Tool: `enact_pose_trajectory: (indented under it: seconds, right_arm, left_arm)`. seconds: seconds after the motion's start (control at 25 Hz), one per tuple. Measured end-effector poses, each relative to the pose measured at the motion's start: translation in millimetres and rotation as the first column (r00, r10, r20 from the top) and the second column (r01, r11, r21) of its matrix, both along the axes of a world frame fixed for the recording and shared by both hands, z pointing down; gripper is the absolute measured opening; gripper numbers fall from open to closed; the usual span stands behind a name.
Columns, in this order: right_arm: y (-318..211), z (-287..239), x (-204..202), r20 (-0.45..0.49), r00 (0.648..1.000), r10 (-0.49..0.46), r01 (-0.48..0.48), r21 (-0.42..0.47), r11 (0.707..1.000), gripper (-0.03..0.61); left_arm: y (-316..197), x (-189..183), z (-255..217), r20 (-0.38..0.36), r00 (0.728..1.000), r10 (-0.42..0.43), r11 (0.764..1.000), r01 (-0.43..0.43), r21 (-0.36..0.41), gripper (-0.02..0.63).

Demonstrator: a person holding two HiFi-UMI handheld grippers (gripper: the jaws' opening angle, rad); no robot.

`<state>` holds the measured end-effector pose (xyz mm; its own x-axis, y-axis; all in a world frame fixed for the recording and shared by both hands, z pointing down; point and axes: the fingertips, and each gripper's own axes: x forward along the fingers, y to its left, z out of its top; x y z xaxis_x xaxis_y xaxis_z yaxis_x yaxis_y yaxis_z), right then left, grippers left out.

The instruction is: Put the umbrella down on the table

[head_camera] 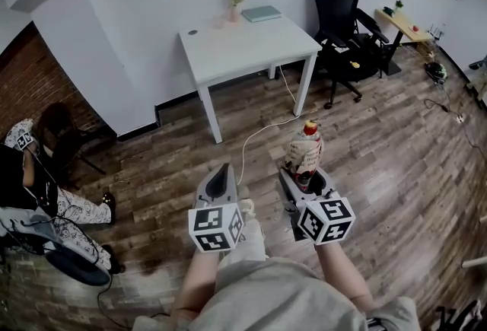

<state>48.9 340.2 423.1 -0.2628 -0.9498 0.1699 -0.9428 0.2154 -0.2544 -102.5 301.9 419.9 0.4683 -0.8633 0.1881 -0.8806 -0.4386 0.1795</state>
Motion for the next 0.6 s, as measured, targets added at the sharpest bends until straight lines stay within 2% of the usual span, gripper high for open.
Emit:
enact_pose_trajectory:
  seconds: [0.32, 0.6]
  right_arm:
    - [-59, 5, 17, 0.001, 1.000, 0.000, 0.000, -0.003, 1.000, 0.268]
    - [-138, 3, 29, -0.002, 1.000, 0.007, -0.007, 0.002, 1.000, 0.268]
  left_arm:
    - [-62, 12, 0, -0.005, 1.000, -0.002, 1.000, 0.002, 0.010, 0.008]
    - [-138, 25, 5, 0.001, 1.000, 0.002, 1.000, -0.002, 0.004, 0.008]
